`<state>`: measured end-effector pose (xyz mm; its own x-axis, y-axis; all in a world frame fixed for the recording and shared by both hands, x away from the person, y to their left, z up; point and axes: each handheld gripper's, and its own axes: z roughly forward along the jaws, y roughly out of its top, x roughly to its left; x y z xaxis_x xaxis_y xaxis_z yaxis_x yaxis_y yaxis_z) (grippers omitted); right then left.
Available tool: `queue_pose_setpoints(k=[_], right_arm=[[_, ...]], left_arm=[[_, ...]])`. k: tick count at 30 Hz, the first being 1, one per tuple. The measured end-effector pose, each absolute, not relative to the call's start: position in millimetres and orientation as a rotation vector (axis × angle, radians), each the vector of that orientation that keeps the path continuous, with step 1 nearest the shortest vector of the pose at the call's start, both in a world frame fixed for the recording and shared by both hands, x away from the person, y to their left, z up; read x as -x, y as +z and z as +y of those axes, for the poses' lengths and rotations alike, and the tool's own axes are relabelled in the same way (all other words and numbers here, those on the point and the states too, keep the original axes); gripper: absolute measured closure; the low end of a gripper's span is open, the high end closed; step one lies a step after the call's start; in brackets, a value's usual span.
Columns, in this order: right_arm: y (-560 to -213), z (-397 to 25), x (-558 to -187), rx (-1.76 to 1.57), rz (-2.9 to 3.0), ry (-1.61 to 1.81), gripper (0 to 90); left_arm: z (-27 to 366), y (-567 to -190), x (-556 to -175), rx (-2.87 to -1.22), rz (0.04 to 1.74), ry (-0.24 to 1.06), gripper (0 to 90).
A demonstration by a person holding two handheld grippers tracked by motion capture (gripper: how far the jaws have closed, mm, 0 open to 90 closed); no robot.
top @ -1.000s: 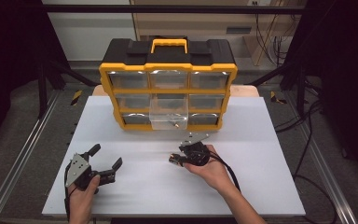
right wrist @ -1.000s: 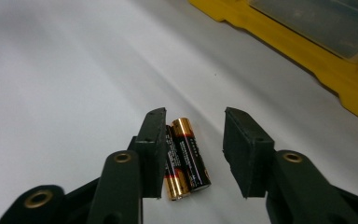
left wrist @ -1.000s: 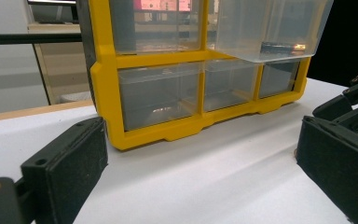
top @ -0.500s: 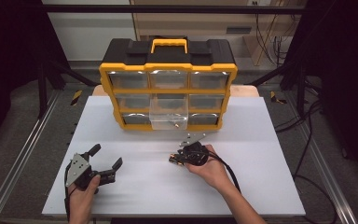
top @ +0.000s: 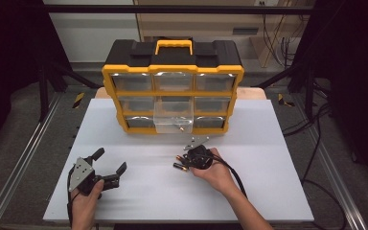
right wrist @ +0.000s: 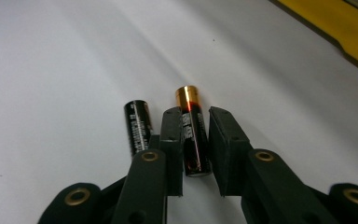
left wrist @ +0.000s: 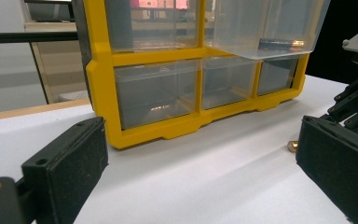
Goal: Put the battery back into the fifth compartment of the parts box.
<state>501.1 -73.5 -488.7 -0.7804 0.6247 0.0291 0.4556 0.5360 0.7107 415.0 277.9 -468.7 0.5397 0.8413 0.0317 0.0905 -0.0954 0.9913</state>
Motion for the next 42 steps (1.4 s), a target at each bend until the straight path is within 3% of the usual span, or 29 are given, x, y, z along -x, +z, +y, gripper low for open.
queue_pose_setpoints(k=[9,19,30,42], right_arm=[[-492,-80,-505,-0.936,2.538,1.123,76.9],[-465,-111,-489,-0.965,2.351,1.195,76.9],[-418,-145,-477,-0.998,2.157,1.277,76.9],[-358,-151,-484,-0.944,2.038,1.339,76.9]], left_arm=[[280,-468,-415,-1.550,0.825,0.769,2.2],[280,-468,-414,-1.549,0.827,0.769,2.2],[280,-467,-412,-1.544,0.831,0.771,2.2],[281,-467,-411,-1.544,0.829,0.773,2.1]])
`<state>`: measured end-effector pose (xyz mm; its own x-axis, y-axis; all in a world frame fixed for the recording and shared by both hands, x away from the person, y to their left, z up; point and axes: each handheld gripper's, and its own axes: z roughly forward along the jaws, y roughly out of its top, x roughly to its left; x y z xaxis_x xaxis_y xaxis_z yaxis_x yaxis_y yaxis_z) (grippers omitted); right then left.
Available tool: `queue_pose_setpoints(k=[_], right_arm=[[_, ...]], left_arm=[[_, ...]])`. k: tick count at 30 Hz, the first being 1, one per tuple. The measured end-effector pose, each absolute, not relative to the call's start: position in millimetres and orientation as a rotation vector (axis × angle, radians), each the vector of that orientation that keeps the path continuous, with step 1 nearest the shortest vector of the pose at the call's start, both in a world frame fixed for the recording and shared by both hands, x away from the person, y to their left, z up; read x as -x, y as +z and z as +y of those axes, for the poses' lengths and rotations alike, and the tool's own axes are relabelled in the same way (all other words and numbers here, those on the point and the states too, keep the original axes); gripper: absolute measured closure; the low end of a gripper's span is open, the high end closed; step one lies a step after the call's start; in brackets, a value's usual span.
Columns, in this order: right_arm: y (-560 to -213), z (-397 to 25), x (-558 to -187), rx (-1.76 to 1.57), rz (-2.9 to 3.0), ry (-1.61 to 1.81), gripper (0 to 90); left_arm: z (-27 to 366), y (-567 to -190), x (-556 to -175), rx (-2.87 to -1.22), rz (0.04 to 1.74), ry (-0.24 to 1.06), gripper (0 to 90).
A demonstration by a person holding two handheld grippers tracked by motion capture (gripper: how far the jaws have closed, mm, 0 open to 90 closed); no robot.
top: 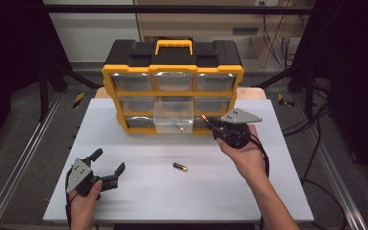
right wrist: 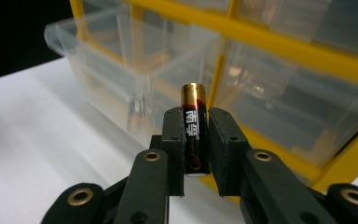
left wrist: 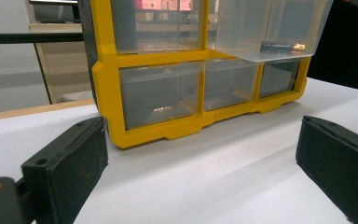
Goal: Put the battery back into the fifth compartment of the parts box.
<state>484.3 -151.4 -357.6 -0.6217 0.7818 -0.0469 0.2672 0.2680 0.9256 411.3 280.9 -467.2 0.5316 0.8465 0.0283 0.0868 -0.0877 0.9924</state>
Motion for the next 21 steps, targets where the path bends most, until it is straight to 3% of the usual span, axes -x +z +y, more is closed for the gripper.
queue_pose_setpoints(k=[21], right_arm=[[-306,-114,-502,-0.833,2.024,1.380,76.9]], left_arm=[[283,-466,-411,-1.532,0.832,0.775,2.1]])
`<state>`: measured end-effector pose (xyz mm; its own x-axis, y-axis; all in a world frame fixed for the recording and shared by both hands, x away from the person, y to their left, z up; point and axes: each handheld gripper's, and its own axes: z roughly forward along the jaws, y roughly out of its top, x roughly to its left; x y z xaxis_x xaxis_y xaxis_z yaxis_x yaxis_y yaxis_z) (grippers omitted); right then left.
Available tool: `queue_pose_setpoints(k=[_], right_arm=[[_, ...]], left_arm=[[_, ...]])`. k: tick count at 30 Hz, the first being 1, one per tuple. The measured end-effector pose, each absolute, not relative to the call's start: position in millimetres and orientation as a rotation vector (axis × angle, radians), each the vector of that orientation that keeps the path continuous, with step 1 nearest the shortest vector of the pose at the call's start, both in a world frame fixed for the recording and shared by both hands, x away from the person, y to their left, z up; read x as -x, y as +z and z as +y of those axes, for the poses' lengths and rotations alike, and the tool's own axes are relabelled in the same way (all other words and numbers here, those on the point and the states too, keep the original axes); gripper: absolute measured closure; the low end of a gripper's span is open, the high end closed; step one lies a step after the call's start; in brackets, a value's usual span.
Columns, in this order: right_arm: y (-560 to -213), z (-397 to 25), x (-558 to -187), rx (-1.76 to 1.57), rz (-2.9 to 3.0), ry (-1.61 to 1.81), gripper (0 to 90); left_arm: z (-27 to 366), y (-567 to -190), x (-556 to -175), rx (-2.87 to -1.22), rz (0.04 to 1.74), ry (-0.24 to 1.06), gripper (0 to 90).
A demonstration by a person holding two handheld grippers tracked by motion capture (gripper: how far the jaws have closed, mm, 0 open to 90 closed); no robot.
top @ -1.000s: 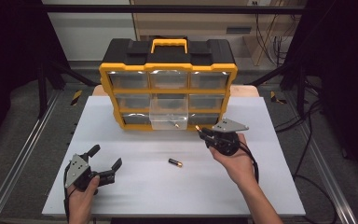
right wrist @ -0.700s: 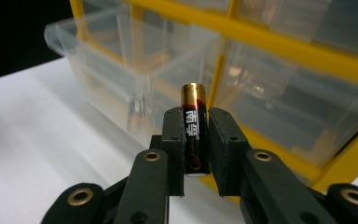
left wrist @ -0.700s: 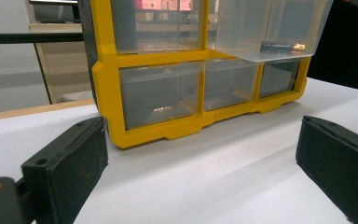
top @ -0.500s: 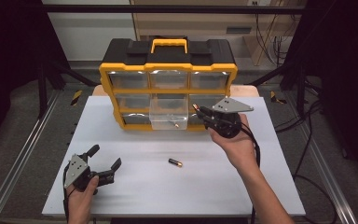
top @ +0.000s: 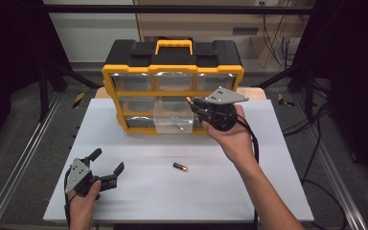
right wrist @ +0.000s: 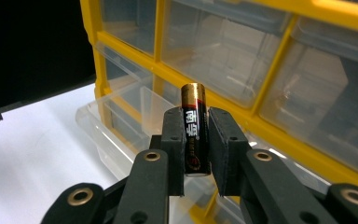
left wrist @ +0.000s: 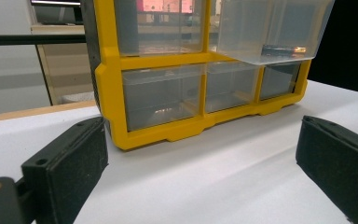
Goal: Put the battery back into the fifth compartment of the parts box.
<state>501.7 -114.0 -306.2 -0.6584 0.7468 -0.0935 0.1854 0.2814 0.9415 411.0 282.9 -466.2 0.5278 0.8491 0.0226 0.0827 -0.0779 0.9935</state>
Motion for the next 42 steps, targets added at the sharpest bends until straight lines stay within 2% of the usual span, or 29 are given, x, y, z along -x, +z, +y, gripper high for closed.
queue_pose_setpoints(k=[24,35,36,41,42], right_arm=[[-293,-80,-514,-0.765,2.092,1.367,76.9],[-302,-65,-524,-0.748,2.149,1.317,76.3],[-304,-64,-526,-0.765,2.150,1.311,73.1],[-306,-65,-529,-0.828,2.143,1.320,42.5],[-305,-66,-528,-0.835,2.146,1.330,38.6]], left_arm=[[283,-466,-412,-1.536,0.829,0.775,2.1],[283,-466,-412,-1.538,0.828,0.776,2.1],[283,-466,-412,-1.539,0.828,0.777,2.1],[283,-466,-412,-1.540,0.828,0.779,2.1],[283,-466,-412,-1.538,0.830,0.778,2.1]])
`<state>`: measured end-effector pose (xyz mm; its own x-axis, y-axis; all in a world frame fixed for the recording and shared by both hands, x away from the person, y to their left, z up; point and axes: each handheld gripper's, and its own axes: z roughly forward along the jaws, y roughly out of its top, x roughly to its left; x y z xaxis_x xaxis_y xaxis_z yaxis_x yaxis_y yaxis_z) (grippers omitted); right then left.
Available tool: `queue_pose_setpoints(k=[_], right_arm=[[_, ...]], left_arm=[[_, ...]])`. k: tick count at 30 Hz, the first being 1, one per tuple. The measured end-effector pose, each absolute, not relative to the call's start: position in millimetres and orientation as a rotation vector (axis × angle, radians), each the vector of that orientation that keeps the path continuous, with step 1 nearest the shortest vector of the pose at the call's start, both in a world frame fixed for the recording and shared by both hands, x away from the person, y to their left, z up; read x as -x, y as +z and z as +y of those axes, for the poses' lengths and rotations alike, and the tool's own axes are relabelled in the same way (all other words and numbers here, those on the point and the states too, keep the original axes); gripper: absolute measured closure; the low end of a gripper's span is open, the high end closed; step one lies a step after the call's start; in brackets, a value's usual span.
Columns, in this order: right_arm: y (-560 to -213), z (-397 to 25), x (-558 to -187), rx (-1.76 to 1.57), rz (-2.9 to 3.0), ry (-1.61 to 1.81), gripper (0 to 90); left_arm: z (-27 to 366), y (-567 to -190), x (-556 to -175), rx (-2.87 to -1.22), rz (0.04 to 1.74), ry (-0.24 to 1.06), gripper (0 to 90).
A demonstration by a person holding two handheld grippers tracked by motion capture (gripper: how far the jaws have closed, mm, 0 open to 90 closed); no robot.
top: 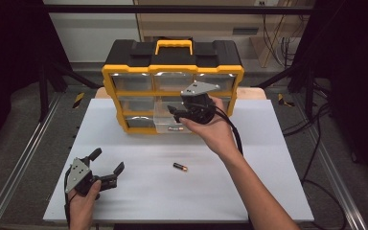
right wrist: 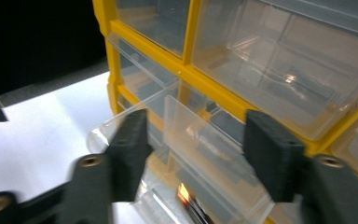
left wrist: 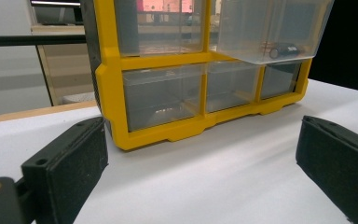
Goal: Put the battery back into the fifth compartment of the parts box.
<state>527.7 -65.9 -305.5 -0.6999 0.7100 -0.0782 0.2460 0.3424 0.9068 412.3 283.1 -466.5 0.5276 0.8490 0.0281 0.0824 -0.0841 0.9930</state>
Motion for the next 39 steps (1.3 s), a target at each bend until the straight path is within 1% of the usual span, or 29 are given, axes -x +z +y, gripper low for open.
queue_pose_setpoints(k=[8,17,29,39], right_arm=[[-303,-73,-513,-0.878,2.152,1.313,12.9],[-307,-87,-501,-0.906,2.151,1.302,7.0],[-329,-111,-489,-0.944,2.154,1.300,6.0],[-351,-120,-484,-0.980,2.187,1.282,5.3]], left_arm=[[283,-466,-412,-1.539,0.826,0.779,2.1],[282,-466,-412,-1.543,0.824,0.780,2.1],[281,-466,-412,-1.549,0.818,0.784,2.0],[280,-466,-412,-1.552,0.815,0.786,1.9]])
